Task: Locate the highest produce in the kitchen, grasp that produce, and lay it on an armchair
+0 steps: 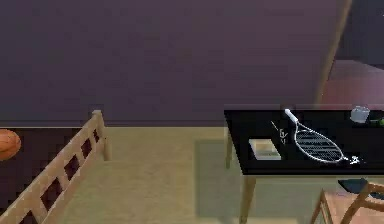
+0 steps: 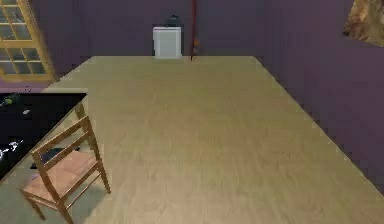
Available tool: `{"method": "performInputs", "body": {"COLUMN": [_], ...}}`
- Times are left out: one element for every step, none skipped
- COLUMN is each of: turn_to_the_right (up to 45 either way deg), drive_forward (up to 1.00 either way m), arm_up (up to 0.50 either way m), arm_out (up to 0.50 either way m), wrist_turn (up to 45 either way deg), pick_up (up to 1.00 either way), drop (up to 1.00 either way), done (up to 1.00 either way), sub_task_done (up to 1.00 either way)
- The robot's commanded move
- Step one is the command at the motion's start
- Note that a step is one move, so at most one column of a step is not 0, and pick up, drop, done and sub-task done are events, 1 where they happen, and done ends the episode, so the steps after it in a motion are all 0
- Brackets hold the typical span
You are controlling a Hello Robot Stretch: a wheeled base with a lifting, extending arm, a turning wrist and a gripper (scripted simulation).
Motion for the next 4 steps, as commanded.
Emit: {"method": "performInputs", "body": {"turn_to_the_right": [45.0,39.0,0.0,6.0], "drive_forward": [0.00,0.00,1.00,0.00], "arm_up": [0.00,0.00,0.00,0.00], "arm_out": [0.00,0.00,0.00,0.00], "wrist_turn": [0.0,0.0,0.0,0.0], "pick_up": [0.00,0.00,0.00,0.00], "drop": [0.00,0.00,0.00,0.00], "done": [0.00,0.00,0.00,0.00], "sub_task_done": [0.00,0.00,0.00,0.00]}}
